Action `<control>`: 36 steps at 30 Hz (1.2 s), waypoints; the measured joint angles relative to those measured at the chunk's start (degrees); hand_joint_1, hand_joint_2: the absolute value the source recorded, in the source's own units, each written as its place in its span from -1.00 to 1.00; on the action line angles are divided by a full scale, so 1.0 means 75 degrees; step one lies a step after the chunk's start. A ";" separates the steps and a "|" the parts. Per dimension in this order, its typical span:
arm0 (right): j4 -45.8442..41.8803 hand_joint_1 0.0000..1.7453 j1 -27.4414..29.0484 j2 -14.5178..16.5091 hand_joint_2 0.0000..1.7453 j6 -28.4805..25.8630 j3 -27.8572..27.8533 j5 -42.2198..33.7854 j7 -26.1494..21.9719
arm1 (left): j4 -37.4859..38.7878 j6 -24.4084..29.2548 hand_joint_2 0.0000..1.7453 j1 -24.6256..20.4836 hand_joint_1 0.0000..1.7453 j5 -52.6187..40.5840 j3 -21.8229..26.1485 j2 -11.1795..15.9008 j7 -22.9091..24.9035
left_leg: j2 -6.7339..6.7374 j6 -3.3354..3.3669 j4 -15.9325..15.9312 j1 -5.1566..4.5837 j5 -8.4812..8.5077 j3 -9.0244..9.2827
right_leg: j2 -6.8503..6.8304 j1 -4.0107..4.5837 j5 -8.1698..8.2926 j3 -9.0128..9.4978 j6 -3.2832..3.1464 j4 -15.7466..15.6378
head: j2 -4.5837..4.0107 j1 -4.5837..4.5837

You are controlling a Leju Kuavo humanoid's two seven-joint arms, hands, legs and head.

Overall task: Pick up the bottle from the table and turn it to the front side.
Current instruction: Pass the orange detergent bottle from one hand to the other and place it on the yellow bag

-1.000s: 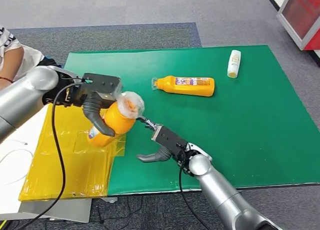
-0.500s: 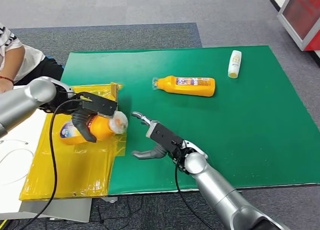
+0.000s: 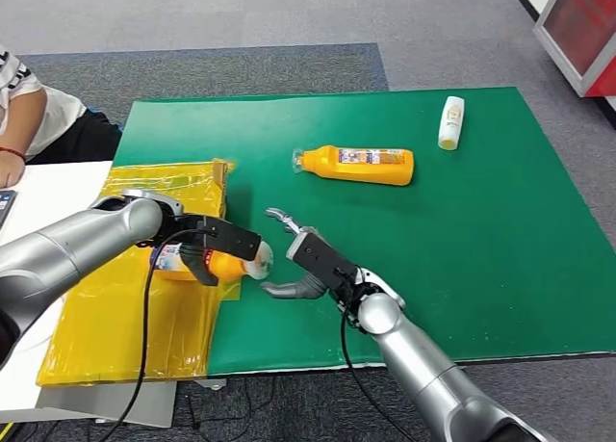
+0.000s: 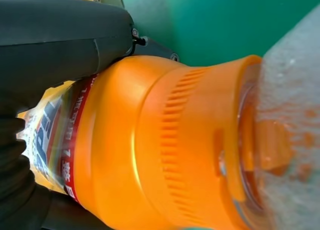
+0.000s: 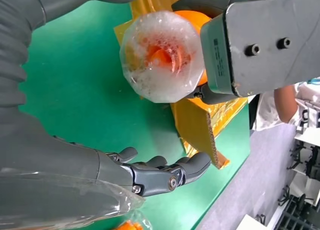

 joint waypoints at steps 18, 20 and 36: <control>-0.0130 -1.00 0.0382 -0.0214 1.00 -0.0131 -0.0285 0.0028 0.0008 | 0.0716 0.0678 1.00 0.0490 -1.00 0.0025 0.0619 -0.0250 -0.0550 | 0.0000 0.0000 0.0000 0.0000 0.0000 0.0002 | -0.0001 -0.0001 0.0002 0.0005 0.0002 0.0000 | 0.0000 0.0001; -0.0175 -1.00 0.0456 -0.0256 1.00 -0.0152 -0.0332 0.0027 0.0008 | 0.0700 0.0941 1.00 0.0644 -1.00 0.0177 0.0870 -0.0198 -0.0976 | 0.0000 0.0000 0.0000 0.0000 0.0000 0.0002 | 0.0000 -0.0001 0.0002 0.0006 0.0002 0.0000 | 0.0000 0.0002; -0.1452 -1.00 0.1324 -0.0701 1.00 0.0620 -0.0687 -0.0860 -0.0190 | -0.3222 0.0237 1.00 0.5817 -1.00 0.1242 0.7287 0.0443 -0.4526 | 0.0011 0.0006 -0.0001 -0.0002 -0.0037 0.0015 | 0.0015 -0.0003 -0.0027 0.0014 0.0004 -0.0008 | 0.0000 0.0001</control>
